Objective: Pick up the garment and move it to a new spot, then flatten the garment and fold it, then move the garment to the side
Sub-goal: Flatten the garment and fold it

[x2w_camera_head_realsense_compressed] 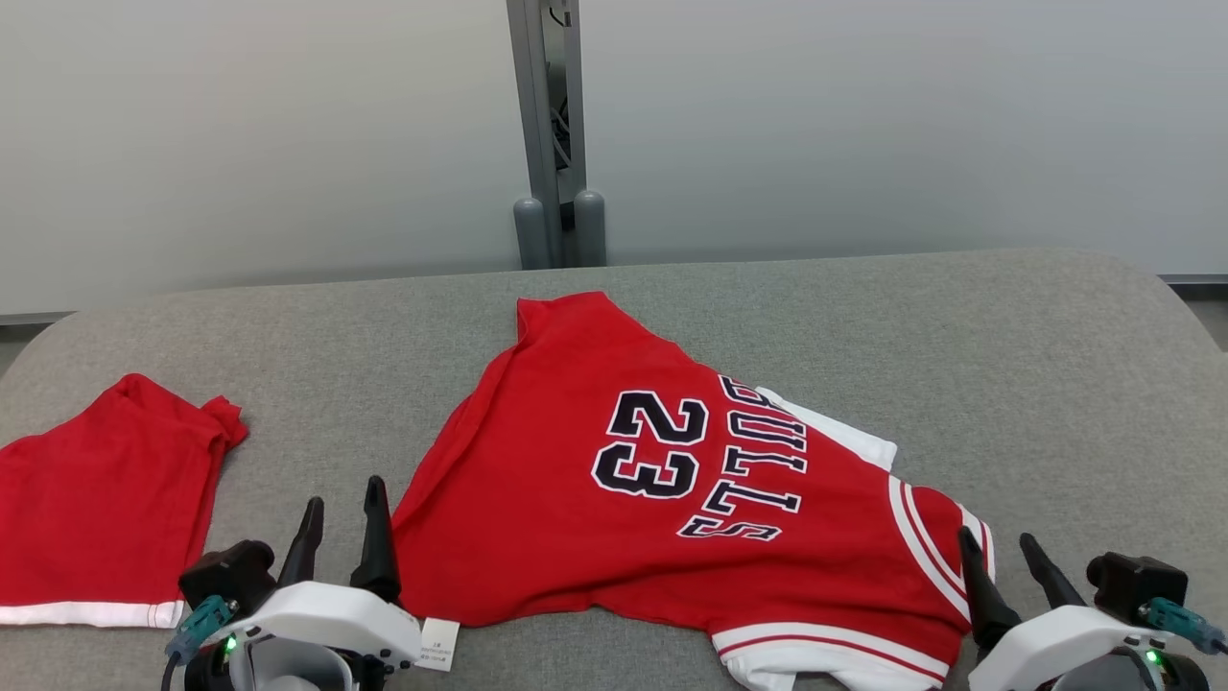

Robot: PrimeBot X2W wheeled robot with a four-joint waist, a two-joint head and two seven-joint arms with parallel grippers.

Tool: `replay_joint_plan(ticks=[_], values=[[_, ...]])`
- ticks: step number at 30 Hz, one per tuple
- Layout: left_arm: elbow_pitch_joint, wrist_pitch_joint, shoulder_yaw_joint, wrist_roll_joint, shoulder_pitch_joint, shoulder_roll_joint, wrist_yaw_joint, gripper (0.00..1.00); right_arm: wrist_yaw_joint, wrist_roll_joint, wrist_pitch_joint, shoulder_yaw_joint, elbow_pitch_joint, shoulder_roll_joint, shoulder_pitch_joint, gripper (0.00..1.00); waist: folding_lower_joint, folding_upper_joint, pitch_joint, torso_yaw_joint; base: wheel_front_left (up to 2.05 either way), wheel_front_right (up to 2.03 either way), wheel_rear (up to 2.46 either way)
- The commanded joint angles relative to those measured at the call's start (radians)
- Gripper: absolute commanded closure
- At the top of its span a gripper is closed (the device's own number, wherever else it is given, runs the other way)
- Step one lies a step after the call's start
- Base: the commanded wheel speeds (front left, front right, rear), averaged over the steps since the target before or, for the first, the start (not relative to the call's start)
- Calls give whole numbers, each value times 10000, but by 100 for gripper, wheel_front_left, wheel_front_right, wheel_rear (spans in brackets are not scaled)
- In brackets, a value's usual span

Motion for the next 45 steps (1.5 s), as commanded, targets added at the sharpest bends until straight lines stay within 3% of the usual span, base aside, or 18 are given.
replay_joint_plan(ticks=[1,7,13,18,23,31,32,33,45], values=[[-357,-37,67,364,54,46,2,0,0,4,-72,-278,68,-21,-110,0,0,-1,-43,9,0,0,0],[-1790,-35,18,1148,423,46,-313,0,0,338,123,-691,236,69,-92,0,0,-1,-156,71,0,0,0],[-2534,-25,-260,1218,919,48,-549,0,0,881,220,-773,438,73,86,0,0,-1,-129,123,0,0,0],[-2529,-25,-499,1234,1028,48,-536,0,0,2022,897,-319,604,1,26,0,0,-1,19,268,0,0,0],[-2406,-25,-630,1351,836,49,-565,0,0,3622,1680,601,258,-515,-48,0,0,-1,203,597,0,0,0],[-2293,-24,-599,1474,733,45,-596,0,0,5330,1790,1871,69,-1333,-452,0,0,-1,408,1140,0,0,0],[-2295,-24,-618,1472,722,46,-607,0,0,5346,1657,1970,169,-1435,-566,75,0,-1,443,1207,0,0,0],[-2289,-24,-644,1466,701,43,-612,0,0,5388,1502,2033,282,-1488,-696,100,0,-1,474,1268,0,0,0],[-2309,-24,-836,1347,479,48,-551,0,0,5115,458,3263,1019,-2668,-2973,100,0,-1,828,1877,0,0,0]])
